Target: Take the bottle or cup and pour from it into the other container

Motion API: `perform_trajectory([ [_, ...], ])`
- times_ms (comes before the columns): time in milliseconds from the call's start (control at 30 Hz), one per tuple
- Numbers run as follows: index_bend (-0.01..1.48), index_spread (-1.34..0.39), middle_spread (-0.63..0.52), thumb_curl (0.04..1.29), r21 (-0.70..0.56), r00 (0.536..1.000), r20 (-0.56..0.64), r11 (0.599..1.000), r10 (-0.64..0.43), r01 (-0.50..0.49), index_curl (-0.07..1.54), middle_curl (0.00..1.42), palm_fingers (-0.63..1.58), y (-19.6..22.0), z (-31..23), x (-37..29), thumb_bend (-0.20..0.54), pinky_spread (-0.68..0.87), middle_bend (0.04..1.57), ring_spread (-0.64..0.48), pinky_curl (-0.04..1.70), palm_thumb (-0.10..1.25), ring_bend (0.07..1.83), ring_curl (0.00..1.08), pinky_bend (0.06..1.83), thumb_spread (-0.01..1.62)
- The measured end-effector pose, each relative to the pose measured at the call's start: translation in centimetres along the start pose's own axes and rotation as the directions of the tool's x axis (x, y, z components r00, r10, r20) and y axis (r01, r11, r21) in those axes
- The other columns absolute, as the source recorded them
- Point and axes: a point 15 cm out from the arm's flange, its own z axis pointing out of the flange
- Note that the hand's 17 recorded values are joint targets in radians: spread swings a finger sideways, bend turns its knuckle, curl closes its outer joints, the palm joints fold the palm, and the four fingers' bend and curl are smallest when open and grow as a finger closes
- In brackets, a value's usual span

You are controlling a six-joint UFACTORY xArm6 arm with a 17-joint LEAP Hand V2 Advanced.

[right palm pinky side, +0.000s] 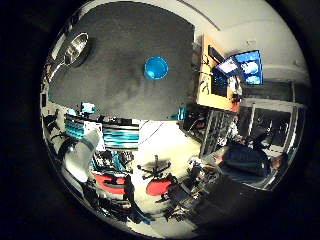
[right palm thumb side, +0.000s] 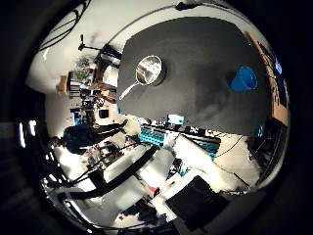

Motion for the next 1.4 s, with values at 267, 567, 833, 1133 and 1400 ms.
perform_trajectory([
  [267, 0.17, -0.34, 0.06, 0.31, 0.047, 1.0, -0.019, 0.999, -0.003, 0.004, 0.34, 0.3, 0.1, -1.3, -0.3, 0.6, -0.025, 0.42, 0.19, 0.21, 0.33, 0.68, 0.19, 0.17, 0.25, 1.04],
  [567, 0.16, -0.3, 0.08, 0.3, 0.077, 0.999, 0.029, 0.997, 0.015, -0.017, 0.31, 0.31, 0.12, -1.6, -0.1, 0.7, -0.026, 0.43, 0.19, 0.21, 0.34, 0.61, 0.2, 0.2, 0.29, 1.06],
  [833, 0.15, -0.27, 0.08, 0.29, 0.221, 0.98, 0.158, 0.963, 0.119, -0.152, 0.27, 0.32, 0.15, -2.7, 0.0, 3.1, -0.026, 0.46, 0.2, 0.21, 0.34, 0.53, 0.23, 0.23, 0.36, 1.06],
  [1133, 0.15, -0.24, 0.08, 0.3, 0.24, 0.908, 0.337, 0.91, 0.248, -0.337, 0.26, 0.33, 0.14, -2.1, 4.4, 9.6, -0.027, 0.46, 0.21, 0.21, 0.33, 0.51, 0.24, 0.25, 0.4, 1.04],
  [1400, 0.15, -0.23, 0.09, 0.3, 0.374, 0.871, 0.419, 0.826, 0.256, -0.422, 0.26, 0.33, 0.14, -3.3, 6.6, 14.9, -0.025, 0.45, 0.21, 0.21, 0.32, 0.5, 0.26, 0.26, 0.41, 1.04],
])
